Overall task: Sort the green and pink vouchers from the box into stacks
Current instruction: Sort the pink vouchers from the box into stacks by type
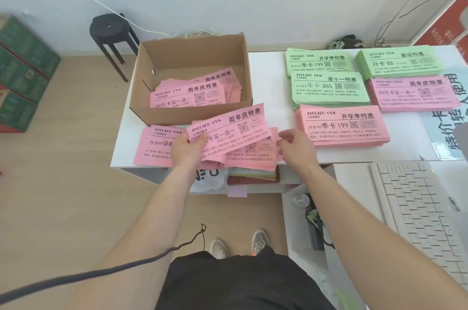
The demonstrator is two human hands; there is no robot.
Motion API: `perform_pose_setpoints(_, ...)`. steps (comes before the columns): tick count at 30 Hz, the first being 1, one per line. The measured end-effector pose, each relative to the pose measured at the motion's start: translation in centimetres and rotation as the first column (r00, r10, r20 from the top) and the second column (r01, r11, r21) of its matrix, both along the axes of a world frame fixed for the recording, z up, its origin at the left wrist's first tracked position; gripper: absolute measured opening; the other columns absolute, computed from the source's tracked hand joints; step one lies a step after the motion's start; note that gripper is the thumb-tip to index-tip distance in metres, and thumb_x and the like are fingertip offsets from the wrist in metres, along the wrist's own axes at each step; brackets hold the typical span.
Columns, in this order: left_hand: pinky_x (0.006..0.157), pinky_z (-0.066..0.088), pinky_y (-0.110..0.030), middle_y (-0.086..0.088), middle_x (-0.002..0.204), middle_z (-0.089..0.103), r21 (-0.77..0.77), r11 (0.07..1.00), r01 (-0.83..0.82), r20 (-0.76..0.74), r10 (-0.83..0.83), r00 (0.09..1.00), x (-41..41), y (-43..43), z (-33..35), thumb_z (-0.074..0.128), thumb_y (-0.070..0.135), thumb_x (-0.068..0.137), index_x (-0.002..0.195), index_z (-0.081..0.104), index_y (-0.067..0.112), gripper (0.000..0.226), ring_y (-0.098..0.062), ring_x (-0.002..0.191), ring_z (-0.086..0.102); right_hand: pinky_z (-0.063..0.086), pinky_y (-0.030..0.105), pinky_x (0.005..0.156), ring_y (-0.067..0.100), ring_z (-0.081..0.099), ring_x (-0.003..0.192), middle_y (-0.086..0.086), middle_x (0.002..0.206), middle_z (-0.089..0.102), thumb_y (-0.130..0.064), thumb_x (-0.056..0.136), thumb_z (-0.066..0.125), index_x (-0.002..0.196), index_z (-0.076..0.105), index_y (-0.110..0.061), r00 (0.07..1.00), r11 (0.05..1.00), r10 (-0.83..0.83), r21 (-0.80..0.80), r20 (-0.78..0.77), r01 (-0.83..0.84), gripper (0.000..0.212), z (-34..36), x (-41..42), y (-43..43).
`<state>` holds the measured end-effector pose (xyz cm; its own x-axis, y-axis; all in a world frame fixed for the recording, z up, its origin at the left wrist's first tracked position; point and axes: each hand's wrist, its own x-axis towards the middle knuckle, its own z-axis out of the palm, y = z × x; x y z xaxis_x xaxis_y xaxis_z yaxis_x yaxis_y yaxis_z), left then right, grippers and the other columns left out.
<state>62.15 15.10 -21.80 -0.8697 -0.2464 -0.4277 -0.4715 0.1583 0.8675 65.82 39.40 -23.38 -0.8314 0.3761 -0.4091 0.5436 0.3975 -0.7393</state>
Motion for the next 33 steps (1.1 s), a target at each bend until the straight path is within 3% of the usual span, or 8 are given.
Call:
perform_pose_setpoints(2,0.044,0.05,-0.016,-0.005,0.098,0.074,0.06,0.997,-0.057,-0.001,0.057,0.998,-0.1,-0.1,-0.3,0.067,0.017,0.097,0.11,0.068,0.011,0.014,-0.01,0.072,0.069,0.048,0.03,0.09,0.024,0.064,0.111,0.004,0.119,0.068,-0.02,0.096,0.061,0.13,0.061,-0.009,0.993,0.986,0.096,0.13,0.063,-0.104,0.036,-0.6,-0.1,-1.0)
perform_pose_setpoints(6,0.043,0.048,-0.015,0.0,0.094,0.072,0.09,0.991,-0.098,-0.017,0.1,0.995,0.1,0.1,-0.7,0.067,0.017,0.097,0.106,0.066,0.016,0.009,-0.009,0.071,0.067,0.053,0.04,0.087,0.028,0.063,0.107,0.007,0.118,0.059,-0.052,0.077,0.083,0.123,0.055,-0.01,0.985,0.967,0.021,0.246,0.173,-0.064,0.069,-1.5,-0.6,-3.5)
perform_pose_setpoints(12,0.055,0.054,-0.022,0.001,0.095,0.075,0.098,0.988,-0.117,-0.024,0.119,0.993,-0.2,-0.6,-1.8,0.068,0.02,0.096,0.096,0.068,0.024,0.004,-0.014,0.079,0.072,0.056,0.046,0.089,0.032,0.064,0.11,0.01,0.119,0.061,-0.054,0.057,0.094,0.121,0.047,-0.011,0.967,0.943,-0.082,0.334,0.24,-0.003,0.091,-2.7,-1.5,-4.4)
perform_pose_setpoints(14,0.063,0.057,-0.027,0.001,0.096,0.075,0.104,0.987,-0.126,-0.024,0.129,0.991,-0.1,-0.9,-2.1,0.068,0.02,0.096,0.096,0.068,0.025,0.005,-0.016,0.083,0.073,0.057,0.046,0.087,0.03,0.066,0.107,0.007,0.115,0.065,-0.053,0.057,0.094,0.117,0.049,-0.013,0.963,0.951,-0.096,0.308,0.252,0.014,0.085,-2.7,-1.8,-3.9)
perform_pose_setpoints(18,0.077,0.062,-0.038,0.0,0.096,0.076,0.129,0.98,-0.149,0.004,0.15,0.989,0.0,-1.6,-2.7,0.07,0.02,0.094,0.097,0.07,0.022,0.004,-0.02,0.089,0.074,0.055,0.038,0.077,0.025,0.068,0.095,0.0,0.104,0.069,-0.041,0.071,0.089,0.104,0.059,-0.018,0.977,0.967,-0.054,0.256,0.206,-0.001,0.05,-2.8,-1.6,-3.3)
perform_pose_setpoints(21,0.076,0.062,-0.036,-0.001,0.097,0.076,0.136,0.978,-0.16,0.011,0.16,0.987,0.1,-1.9,-2.8,0.07,0.02,0.095,0.099,0.07,0.021,0.004,-0.02,0.089,0.074,0.055,0.038,0.076,0.024,0.068,0.089,-0.001,0.095,0.071,-0.035,0.078,0.085,0.093,0.062,-0.019,0.986,0.975,-0.068,0.218,0.151,0.034,0.032,-3.0,-1.4,-3.0)
perform_pose_setpoints(27,0.079,0.062,-0.037,-0.002,0.099,0.076,0.143,0.975,-0.169,0.008,0.17,0.985,0.1,-2.5,-2.7,0.07,0.021,0.095,0.099,0.071,0.02,0.005,-0.021,0.091,0.074,0.057,0.041,0.081,0.019,0.067,0.088,-0.009,0.086,0.066,-0.037,0.077,0.087,0.092,0.065,-0.023,0.99,0.977,-0.131,0.176,0.057,0.119,0.03,-2.4,-0.9,-2.4)
perform_pose_setpoints(33,0.078,0.062,-0.037,-0.003,0.1,0.076,0.136,0.978,-0.157,-0.003,0.159,0.987,0.2,-2.6,-2.5,0.072,0.021,0.094,0.104,0.071,0.018,0.011,-0.022,0.093,0.074,0.054,0.035,0.073,0.019,0.066,0.083,-0.014,0.078,0.059,-0.035,0.081,0.084,0.092,0.063,-0.02,0.995,0.98,-0.1,0.172,0.011,0.097,0.029,-2.1,-0.9,-2.2)
